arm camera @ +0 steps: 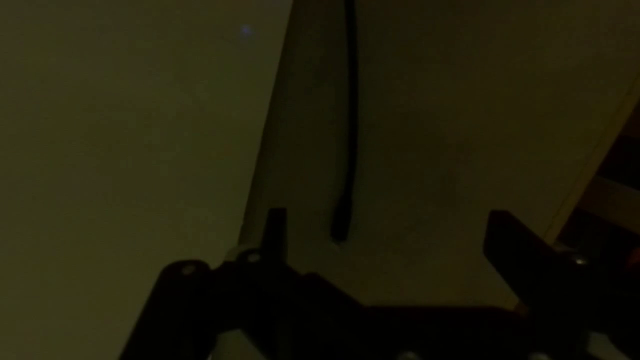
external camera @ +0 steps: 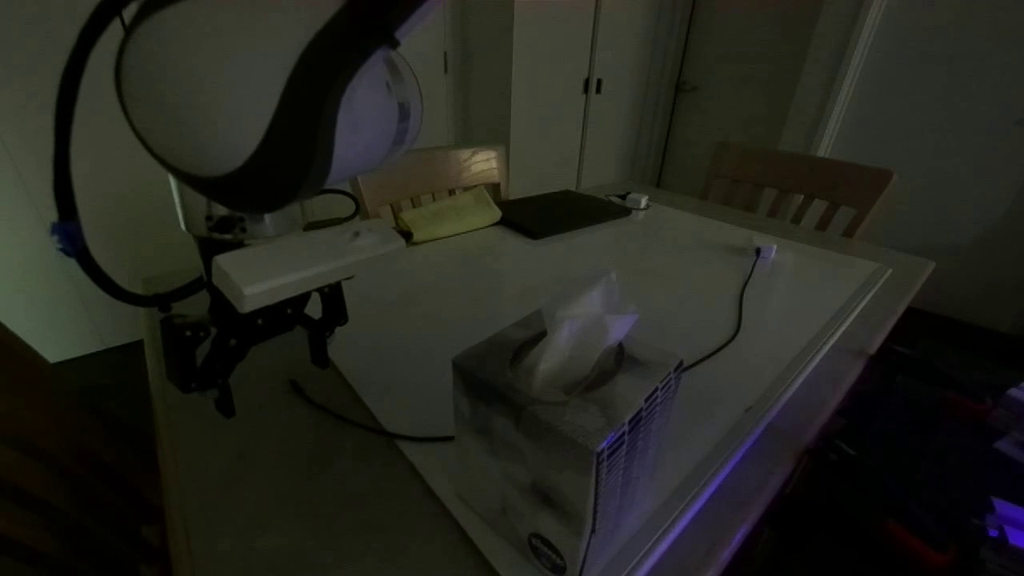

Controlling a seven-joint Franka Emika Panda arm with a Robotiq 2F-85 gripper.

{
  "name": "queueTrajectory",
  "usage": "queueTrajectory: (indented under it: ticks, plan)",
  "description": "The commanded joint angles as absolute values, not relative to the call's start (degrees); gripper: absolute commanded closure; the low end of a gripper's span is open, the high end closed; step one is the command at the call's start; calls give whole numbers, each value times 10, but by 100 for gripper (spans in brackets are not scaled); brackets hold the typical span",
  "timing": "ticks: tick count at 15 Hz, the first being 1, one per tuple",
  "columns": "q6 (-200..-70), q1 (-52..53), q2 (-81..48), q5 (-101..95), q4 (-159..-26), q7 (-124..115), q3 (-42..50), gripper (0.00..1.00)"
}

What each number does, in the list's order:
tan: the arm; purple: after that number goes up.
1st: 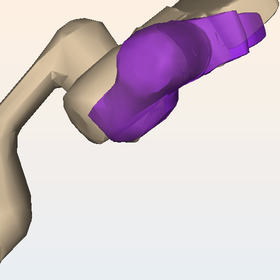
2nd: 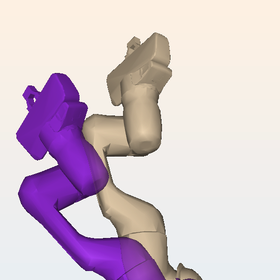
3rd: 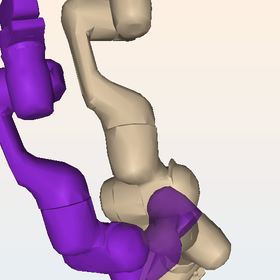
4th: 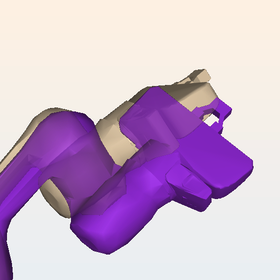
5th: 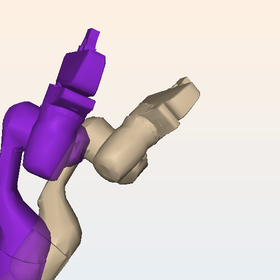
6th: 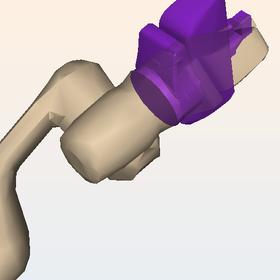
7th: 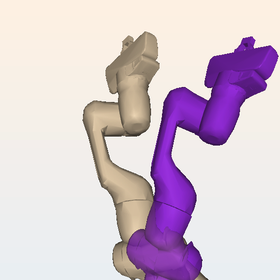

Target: Loop the cable

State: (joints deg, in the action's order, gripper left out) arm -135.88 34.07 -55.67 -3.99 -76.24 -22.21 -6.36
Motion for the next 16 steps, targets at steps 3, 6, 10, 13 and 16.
queueTrajectory:
  ticks: [3, 6, 10, 13, 16]
  plan:
    - [-1362, 334, -533, -30, -798, -229, -67, 0]
    - [-1368, 333, -534, -30, -807, -234, -68, 0]
    - [-1375, 335, -532, -32, -818, -238, -68, 16]
    - [-1378, 335, -523, -33, -828, -240, -67, 42]
    - [-1382, 336, -518, -34, -836, -242, -66, 62]
